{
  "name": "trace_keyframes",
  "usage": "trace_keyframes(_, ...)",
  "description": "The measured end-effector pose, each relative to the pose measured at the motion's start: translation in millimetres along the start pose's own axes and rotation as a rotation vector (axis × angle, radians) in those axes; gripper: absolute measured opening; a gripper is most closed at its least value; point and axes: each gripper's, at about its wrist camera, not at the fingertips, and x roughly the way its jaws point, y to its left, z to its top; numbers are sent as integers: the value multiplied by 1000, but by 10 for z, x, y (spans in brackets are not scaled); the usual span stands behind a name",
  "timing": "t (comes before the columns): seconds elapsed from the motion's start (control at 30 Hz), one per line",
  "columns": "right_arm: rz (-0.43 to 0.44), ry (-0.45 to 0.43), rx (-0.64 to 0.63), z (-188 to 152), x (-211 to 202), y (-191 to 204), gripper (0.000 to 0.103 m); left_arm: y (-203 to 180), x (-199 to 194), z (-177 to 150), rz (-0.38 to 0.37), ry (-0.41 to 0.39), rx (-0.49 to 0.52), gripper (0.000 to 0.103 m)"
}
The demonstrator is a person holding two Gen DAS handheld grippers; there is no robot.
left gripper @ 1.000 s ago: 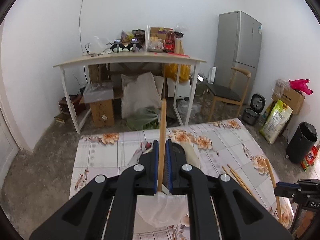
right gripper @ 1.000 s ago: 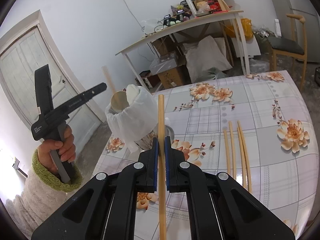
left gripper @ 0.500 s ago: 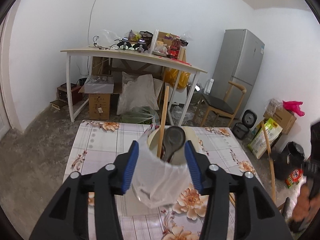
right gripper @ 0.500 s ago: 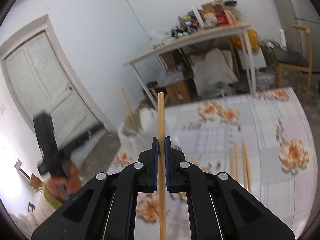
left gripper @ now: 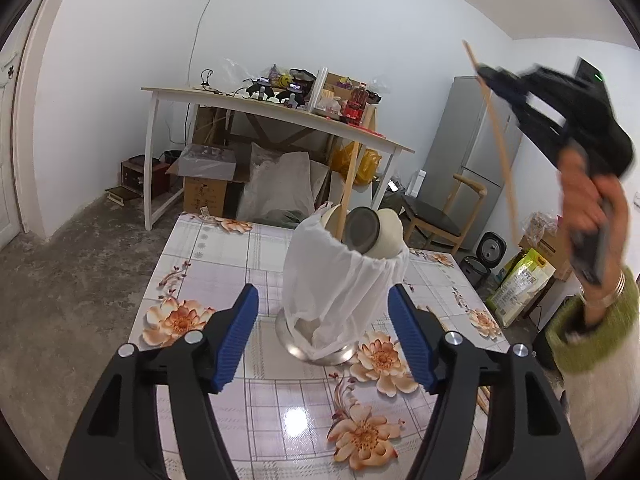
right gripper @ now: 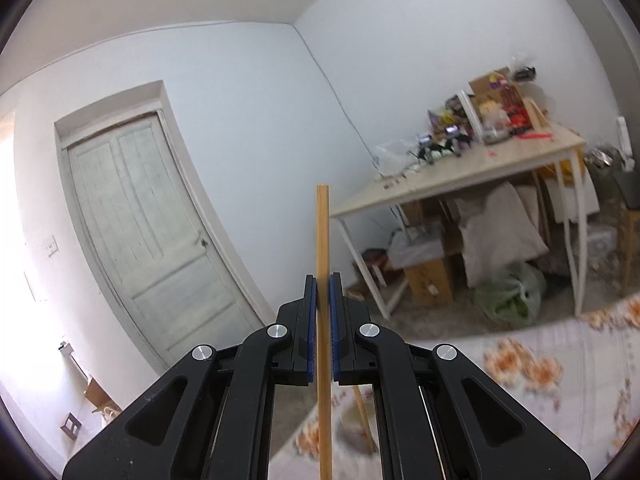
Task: Organize utensils
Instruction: 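Lower the chopstick into the holder and open the right tool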
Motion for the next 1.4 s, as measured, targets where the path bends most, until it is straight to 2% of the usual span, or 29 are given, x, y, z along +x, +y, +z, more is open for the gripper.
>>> trace_keyframes(0.2, -4, 10, -56, -56, 550, -25, 4, 112, 3, -69, 23, -6, 23, 67)
trace_keyframes(0.4, -67, 77, -144, -436, 922, -101, 4, 255, 52, -110, 30, 3, -7, 67)
trace_keyframes(0.67, -127, 142, -220, -715, 954, -148, 5, 310, 89, -153, 26, 11, -17, 67)
trace_keyframes(0.87, -127, 205, -241, -783, 925, -132, 6, 287, 84, -147, 20, 12, -20, 67)
trace_keyframes(0.9, -129, 237, -252, -812, 931, -128, 8, 277, 85, -139, 19, 12, -19, 67)
trace_keyframes(0.97, -136, 266, -271, -832, 914, -108, 18, 247, 81, -125, 17, 10, -16, 68)
trace_keyframes(1.03, -136, 260, -269, -822, 871, -107, 33, 227, 75, -132, 15, 9, -12, 68)
trace_keyframes(1.27, -119, 199, -197, -634, 444, -183, 42, 82, 50, -144, 9, 16, 13, 71)
trace_keyframes(1.33, -149, 199, -185, -613, 249, -232, 47, 43, 39, -164, 11, 23, 21, 73)
trace_keyframes(1.4, -192, 214, -183, -636, 60, -283, 47, -6, 35, -182, 4, 35, 26, 75)
